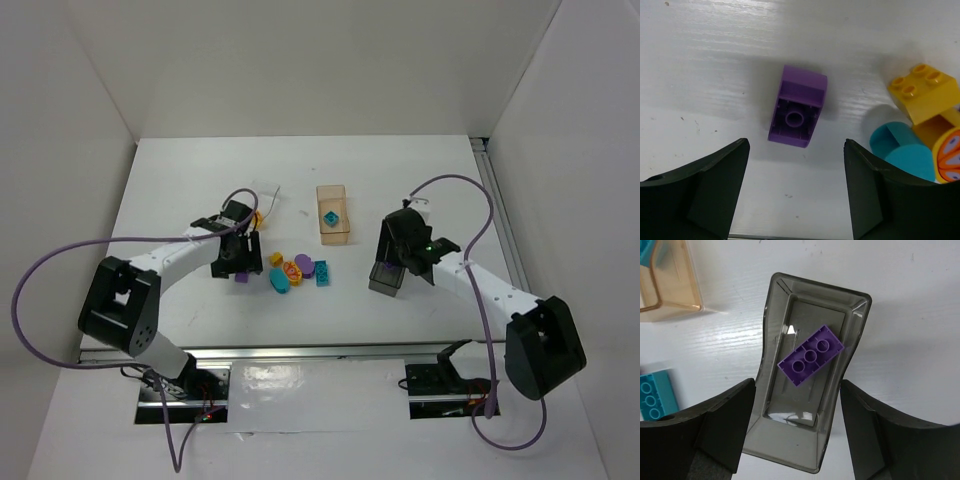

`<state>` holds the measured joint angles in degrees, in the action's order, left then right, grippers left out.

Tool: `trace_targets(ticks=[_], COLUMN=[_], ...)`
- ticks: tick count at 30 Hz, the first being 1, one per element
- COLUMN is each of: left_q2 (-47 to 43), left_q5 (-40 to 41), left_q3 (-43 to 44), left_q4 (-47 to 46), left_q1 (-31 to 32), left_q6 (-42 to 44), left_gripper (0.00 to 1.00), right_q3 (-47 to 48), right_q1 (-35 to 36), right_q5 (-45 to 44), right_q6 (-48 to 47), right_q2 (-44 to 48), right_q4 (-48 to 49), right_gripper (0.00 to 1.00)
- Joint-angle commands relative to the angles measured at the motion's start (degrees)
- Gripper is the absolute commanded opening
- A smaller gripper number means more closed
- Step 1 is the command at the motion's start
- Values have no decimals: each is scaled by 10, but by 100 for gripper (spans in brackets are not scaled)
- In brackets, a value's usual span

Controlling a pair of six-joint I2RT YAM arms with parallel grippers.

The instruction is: Sort the legos into containers by color

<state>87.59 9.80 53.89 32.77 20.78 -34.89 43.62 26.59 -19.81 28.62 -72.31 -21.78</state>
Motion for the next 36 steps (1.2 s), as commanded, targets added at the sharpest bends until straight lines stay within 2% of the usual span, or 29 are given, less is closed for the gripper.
trace_targets(ticks=[1, 3, 7, 8, 11, 12, 13, 18, 22, 24, 29, 33, 36], left_q2=[24, 31, 51, 51, 36, 27, 17, -64, -82, -70, 36, 137, 199], left_q5=[35, 35, 29, 21, 9, 9, 9, -10, -37, -44, -66, -79, -100], left_q3=[24, 24, 30, 30, 35, 35, 41, 65, 106, 146, 263, 362, 435], left_q4=[1, -11, -25, -25, -25, -18, -11, 0, 14, 1, -45, -58, -58], left_q1=[9, 9, 9, 9, 15, 15, 20, 67, 123, 175, 274, 315, 334], left_q6=[-5, -5, 0, 0, 6, 6, 6, 6, -13, -18, -32, -25, -18], left_gripper=[83, 81, 67, 57, 40, 28, 25, 25, 25, 25, 25, 25, 25], right_q3=[38, 38, 43, 43, 49, 56, 56, 74, 79, 79, 61, 56, 56], right_q1=[2, 2, 2, 2, 2, 2, 2, 2, -3, -3, -3, -3, -8], right_q5=[-22, -28, -39, -39, -50, -50, -55, -81, -103, -123, -223, -241, -265], right_q6=[-7, -7, -7, -7, -12, -12, -12, -12, -12, -3, 57, 71, 85], right_q2=[41, 47, 59, 65, 78, 78, 84, 113, 132, 154, 210, 270, 282], right_q4=[-4, -12, -31, -31, -42, -48, -49, -68, -79, -86, -110, -116, -140], right_gripper=[76, 76, 76, 76, 75, 75, 75, 75, 75, 75, 75, 76, 77])
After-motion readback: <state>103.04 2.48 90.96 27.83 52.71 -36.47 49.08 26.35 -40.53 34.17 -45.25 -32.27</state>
